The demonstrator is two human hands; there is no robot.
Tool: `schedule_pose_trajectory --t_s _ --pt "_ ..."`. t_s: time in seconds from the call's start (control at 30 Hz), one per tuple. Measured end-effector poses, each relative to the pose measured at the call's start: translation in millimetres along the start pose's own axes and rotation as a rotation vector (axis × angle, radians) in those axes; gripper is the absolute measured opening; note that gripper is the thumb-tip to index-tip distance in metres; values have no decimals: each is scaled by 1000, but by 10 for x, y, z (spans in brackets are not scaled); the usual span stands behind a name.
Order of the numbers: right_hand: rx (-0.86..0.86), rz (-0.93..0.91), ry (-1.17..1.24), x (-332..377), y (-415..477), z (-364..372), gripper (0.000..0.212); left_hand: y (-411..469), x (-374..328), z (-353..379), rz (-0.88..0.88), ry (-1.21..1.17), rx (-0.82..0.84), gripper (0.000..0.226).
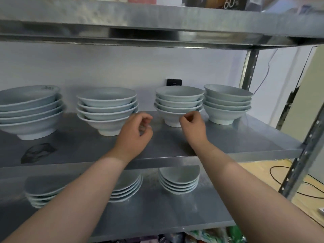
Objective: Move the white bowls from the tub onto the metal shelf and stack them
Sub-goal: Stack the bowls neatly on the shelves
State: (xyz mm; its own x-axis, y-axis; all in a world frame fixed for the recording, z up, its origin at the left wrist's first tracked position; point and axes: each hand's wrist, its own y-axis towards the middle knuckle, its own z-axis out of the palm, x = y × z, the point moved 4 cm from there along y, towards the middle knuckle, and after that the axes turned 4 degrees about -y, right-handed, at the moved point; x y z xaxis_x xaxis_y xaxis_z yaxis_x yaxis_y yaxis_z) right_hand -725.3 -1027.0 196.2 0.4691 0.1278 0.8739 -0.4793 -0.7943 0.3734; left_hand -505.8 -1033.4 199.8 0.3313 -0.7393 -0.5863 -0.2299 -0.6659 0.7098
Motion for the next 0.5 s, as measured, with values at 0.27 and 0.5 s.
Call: schedule_pose_trajectory --t_s 0.27,0.5 --pt "13 6 41 -355 626 -441 26 684 185 920 -520 -185 -133 40" --pt "185 -76 105 -453 678 -381 56 695 576 1065 -552 -266 -87 52"
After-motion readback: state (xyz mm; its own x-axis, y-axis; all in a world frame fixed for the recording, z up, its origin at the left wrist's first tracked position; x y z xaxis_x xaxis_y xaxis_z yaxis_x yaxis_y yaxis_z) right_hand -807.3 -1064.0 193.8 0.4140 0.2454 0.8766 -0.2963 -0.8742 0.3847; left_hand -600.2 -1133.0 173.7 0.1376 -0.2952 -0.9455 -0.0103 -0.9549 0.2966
